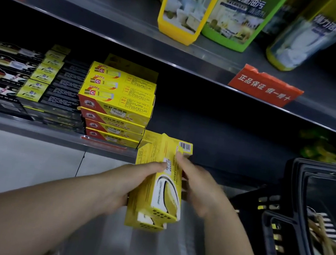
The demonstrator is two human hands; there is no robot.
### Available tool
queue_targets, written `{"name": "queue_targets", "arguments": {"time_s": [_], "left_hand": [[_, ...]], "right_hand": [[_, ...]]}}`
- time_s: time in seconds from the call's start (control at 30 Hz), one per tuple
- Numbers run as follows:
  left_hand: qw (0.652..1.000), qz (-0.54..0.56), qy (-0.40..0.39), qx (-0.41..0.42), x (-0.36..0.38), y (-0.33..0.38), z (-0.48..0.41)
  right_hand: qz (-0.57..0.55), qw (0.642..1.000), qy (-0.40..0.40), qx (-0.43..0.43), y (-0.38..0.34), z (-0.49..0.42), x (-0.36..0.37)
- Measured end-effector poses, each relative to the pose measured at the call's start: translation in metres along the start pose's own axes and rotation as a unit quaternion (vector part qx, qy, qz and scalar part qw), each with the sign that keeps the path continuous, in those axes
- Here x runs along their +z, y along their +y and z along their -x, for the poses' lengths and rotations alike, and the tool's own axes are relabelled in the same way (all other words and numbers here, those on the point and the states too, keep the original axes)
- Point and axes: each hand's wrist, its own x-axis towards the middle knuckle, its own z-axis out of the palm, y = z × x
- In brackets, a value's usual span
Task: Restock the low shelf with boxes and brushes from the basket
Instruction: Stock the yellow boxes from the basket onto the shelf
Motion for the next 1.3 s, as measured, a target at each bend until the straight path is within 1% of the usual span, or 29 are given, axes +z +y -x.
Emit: {"name": "queue_targets", "arguments": {"time_s": [0.03, 0.1, 0.13, 0.23, 0.27, 0.3, 0.33, 0.37, 0.4, 0.43, 0.5, 0.53, 0.57, 0.6, 0.67, 0.7, 0.8, 0.87, 0.93, 0.97, 1.03, 1.07, 1.1, 1.17, 1.2, 1.27, 1.3], "left_hand": [[1.0, 0.006, -0.002, 0.009, 0.001, 0.0, 0.0], [0.999, 0.012, 0.007, 0.03, 0.003, 0.001, -0.002], [0.999, 0.009, 0.014, 0.037, 0.003, 0.0, -0.002], [0.997, -0.003, 0.067, 0.05, 0.005, -0.001, -0.002], [0.995, -0.009, 0.083, 0.051, 0.004, -0.002, -0.003], [0.995, -0.014, 0.09, 0.048, 0.003, -0.002, -0.003], [0.995, -0.017, 0.091, 0.039, 0.002, -0.003, -0.003], [0.995, -0.019, 0.089, 0.028, 0.001, -0.004, -0.003], [0.996, -0.024, 0.088, 0.014, 0.0, -0.005, -0.002], [0.996, -0.03, 0.088, 0.005, -0.002, -0.006, -0.002], [0.995, -0.041, 0.092, -0.004, -0.005, -0.005, -0.002], [0.995, -0.044, 0.093, -0.005, -0.006, -0.004, -0.002], [0.994, -0.046, 0.094, -0.003, -0.008, -0.003, -0.003], [0.994, -0.046, 0.095, -0.001, -0.008, -0.002, -0.004], [0.994, -0.045, 0.097, 0.004, -0.009, -0.001, -0.006], [0.994, -0.044, 0.097, 0.005, -0.01, -0.001, -0.006], [0.994, -0.043, 0.096, 0.006, -0.008, 0.001, -0.009], [0.994, -0.049, 0.094, 0.01, -0.006, 0.0, -0.011], [0.994, -0.057, 0.089, 0.017, -0.005, 0.0, -0.013], [0.994, -0.062, 0.086, 0.02, -0.005, 0.0, -0.013], [0.994, -0.067, 0.079, 0.028, -0.003, 0.0, -0.014], [0.995, -0.067, 0.073, 0.031, -0.002, 0.0, -0.014], [0.995, -0.063, 0.068, 0.034, -0.001, 0.001, -0.014], [0.996, -0.047, 0.066, 0.041, 0.002, 0.003, -0.014], [0.996, -0.035, 0.066, 0.043, 0.003, 0.005, -0.014], [0.997, -0.008, 0.062, 0.047, 0.005, 0.007, -0.013], [0.997, 0.006, 0.058, 0.054, 0.005, 0.008, -0.013]], "right_hand": [[-0.015, 0.999, -0.024, -0.014, 0.004, 0.007, 0.004], [-0.081, 0.995, -0.039, -0.034, 0.012, 0.017, 0.003], [-0.111, 0.993, -0.036, -0.026, 0.011, 0.015, 0.003], [-0.14, 0.99, -0.002, -0.022, -0.005, 0.015, 0.001], [-0.136, 0.989, 0.032, -0.044, -0.012, 0.013, -0.001], [-0.088, 0.99, 0.079, -0.082, -0.022, 0.008, -0.004], [0.007, 0.982, 0.137, -0.132, -0.032, 0.0, -0.008], [0.134, 0.955, 0.194, -0.179, -0.042, -0.011, -0.013], [0.264, 0.91, 0.236, -0.215, -0.051, -0.024, -0.017], [0.377, 0.856, 0.262, -0.238, -0.06, -0.04, -0.021], [0.541, 0.755, 0.271, -0.254, -0.07, -0.071, -0.023], [0.594, 0.721, 0.257, -0.246, -0.071, -0.085, -0.022], [0.626, 0.706, 0.236, -0.232, -0.07, -0.099, -0.02], [0.643, 0.701, 0.216, -0.22, -0.066, -0.112, -0.018], [0.664, 0.7, 0.175, -0.196, -0.056, -0.132, -0.016], [0.669, 0.706, 0.147, -0.181, -0.05, -0.139, -0.014], [0.641, 0.75, 0.073, -0.143, -0.039, -0.152, -0.011], [0.619, 0.77, 0.062, -0.14, -0.035, -0.155, -0.014], [0.601, 0.786, 0.072, -0.129, -0.032, -0.155, -0.024], [0.585, 0.799, 0.078, -0.112, -0.03, -0.152, -0.029], [0.525, 0.845, 0.064, -0.078, -0.025, -0.146, -0.036], [0.491, 0.867, 0.049, -0.074, -0.021, -0.143, -0.038], [0.465, 0.881, 0.039, -0.077, -0.019, -0.141, -0.038], [0.438, 0.893, 0.048, -0.095, -0.019, -0.135, -0.036], [0.42, 0.898, 0.071, -0.109, -0.021, -0.13, -0.034], [0.365, 0.907, 0.145, -0.15, -0.023, -0.114, -0.03], [0.316, 0.918, 0.176, -0.159, -0.023, -0.102, -0.028]]}}
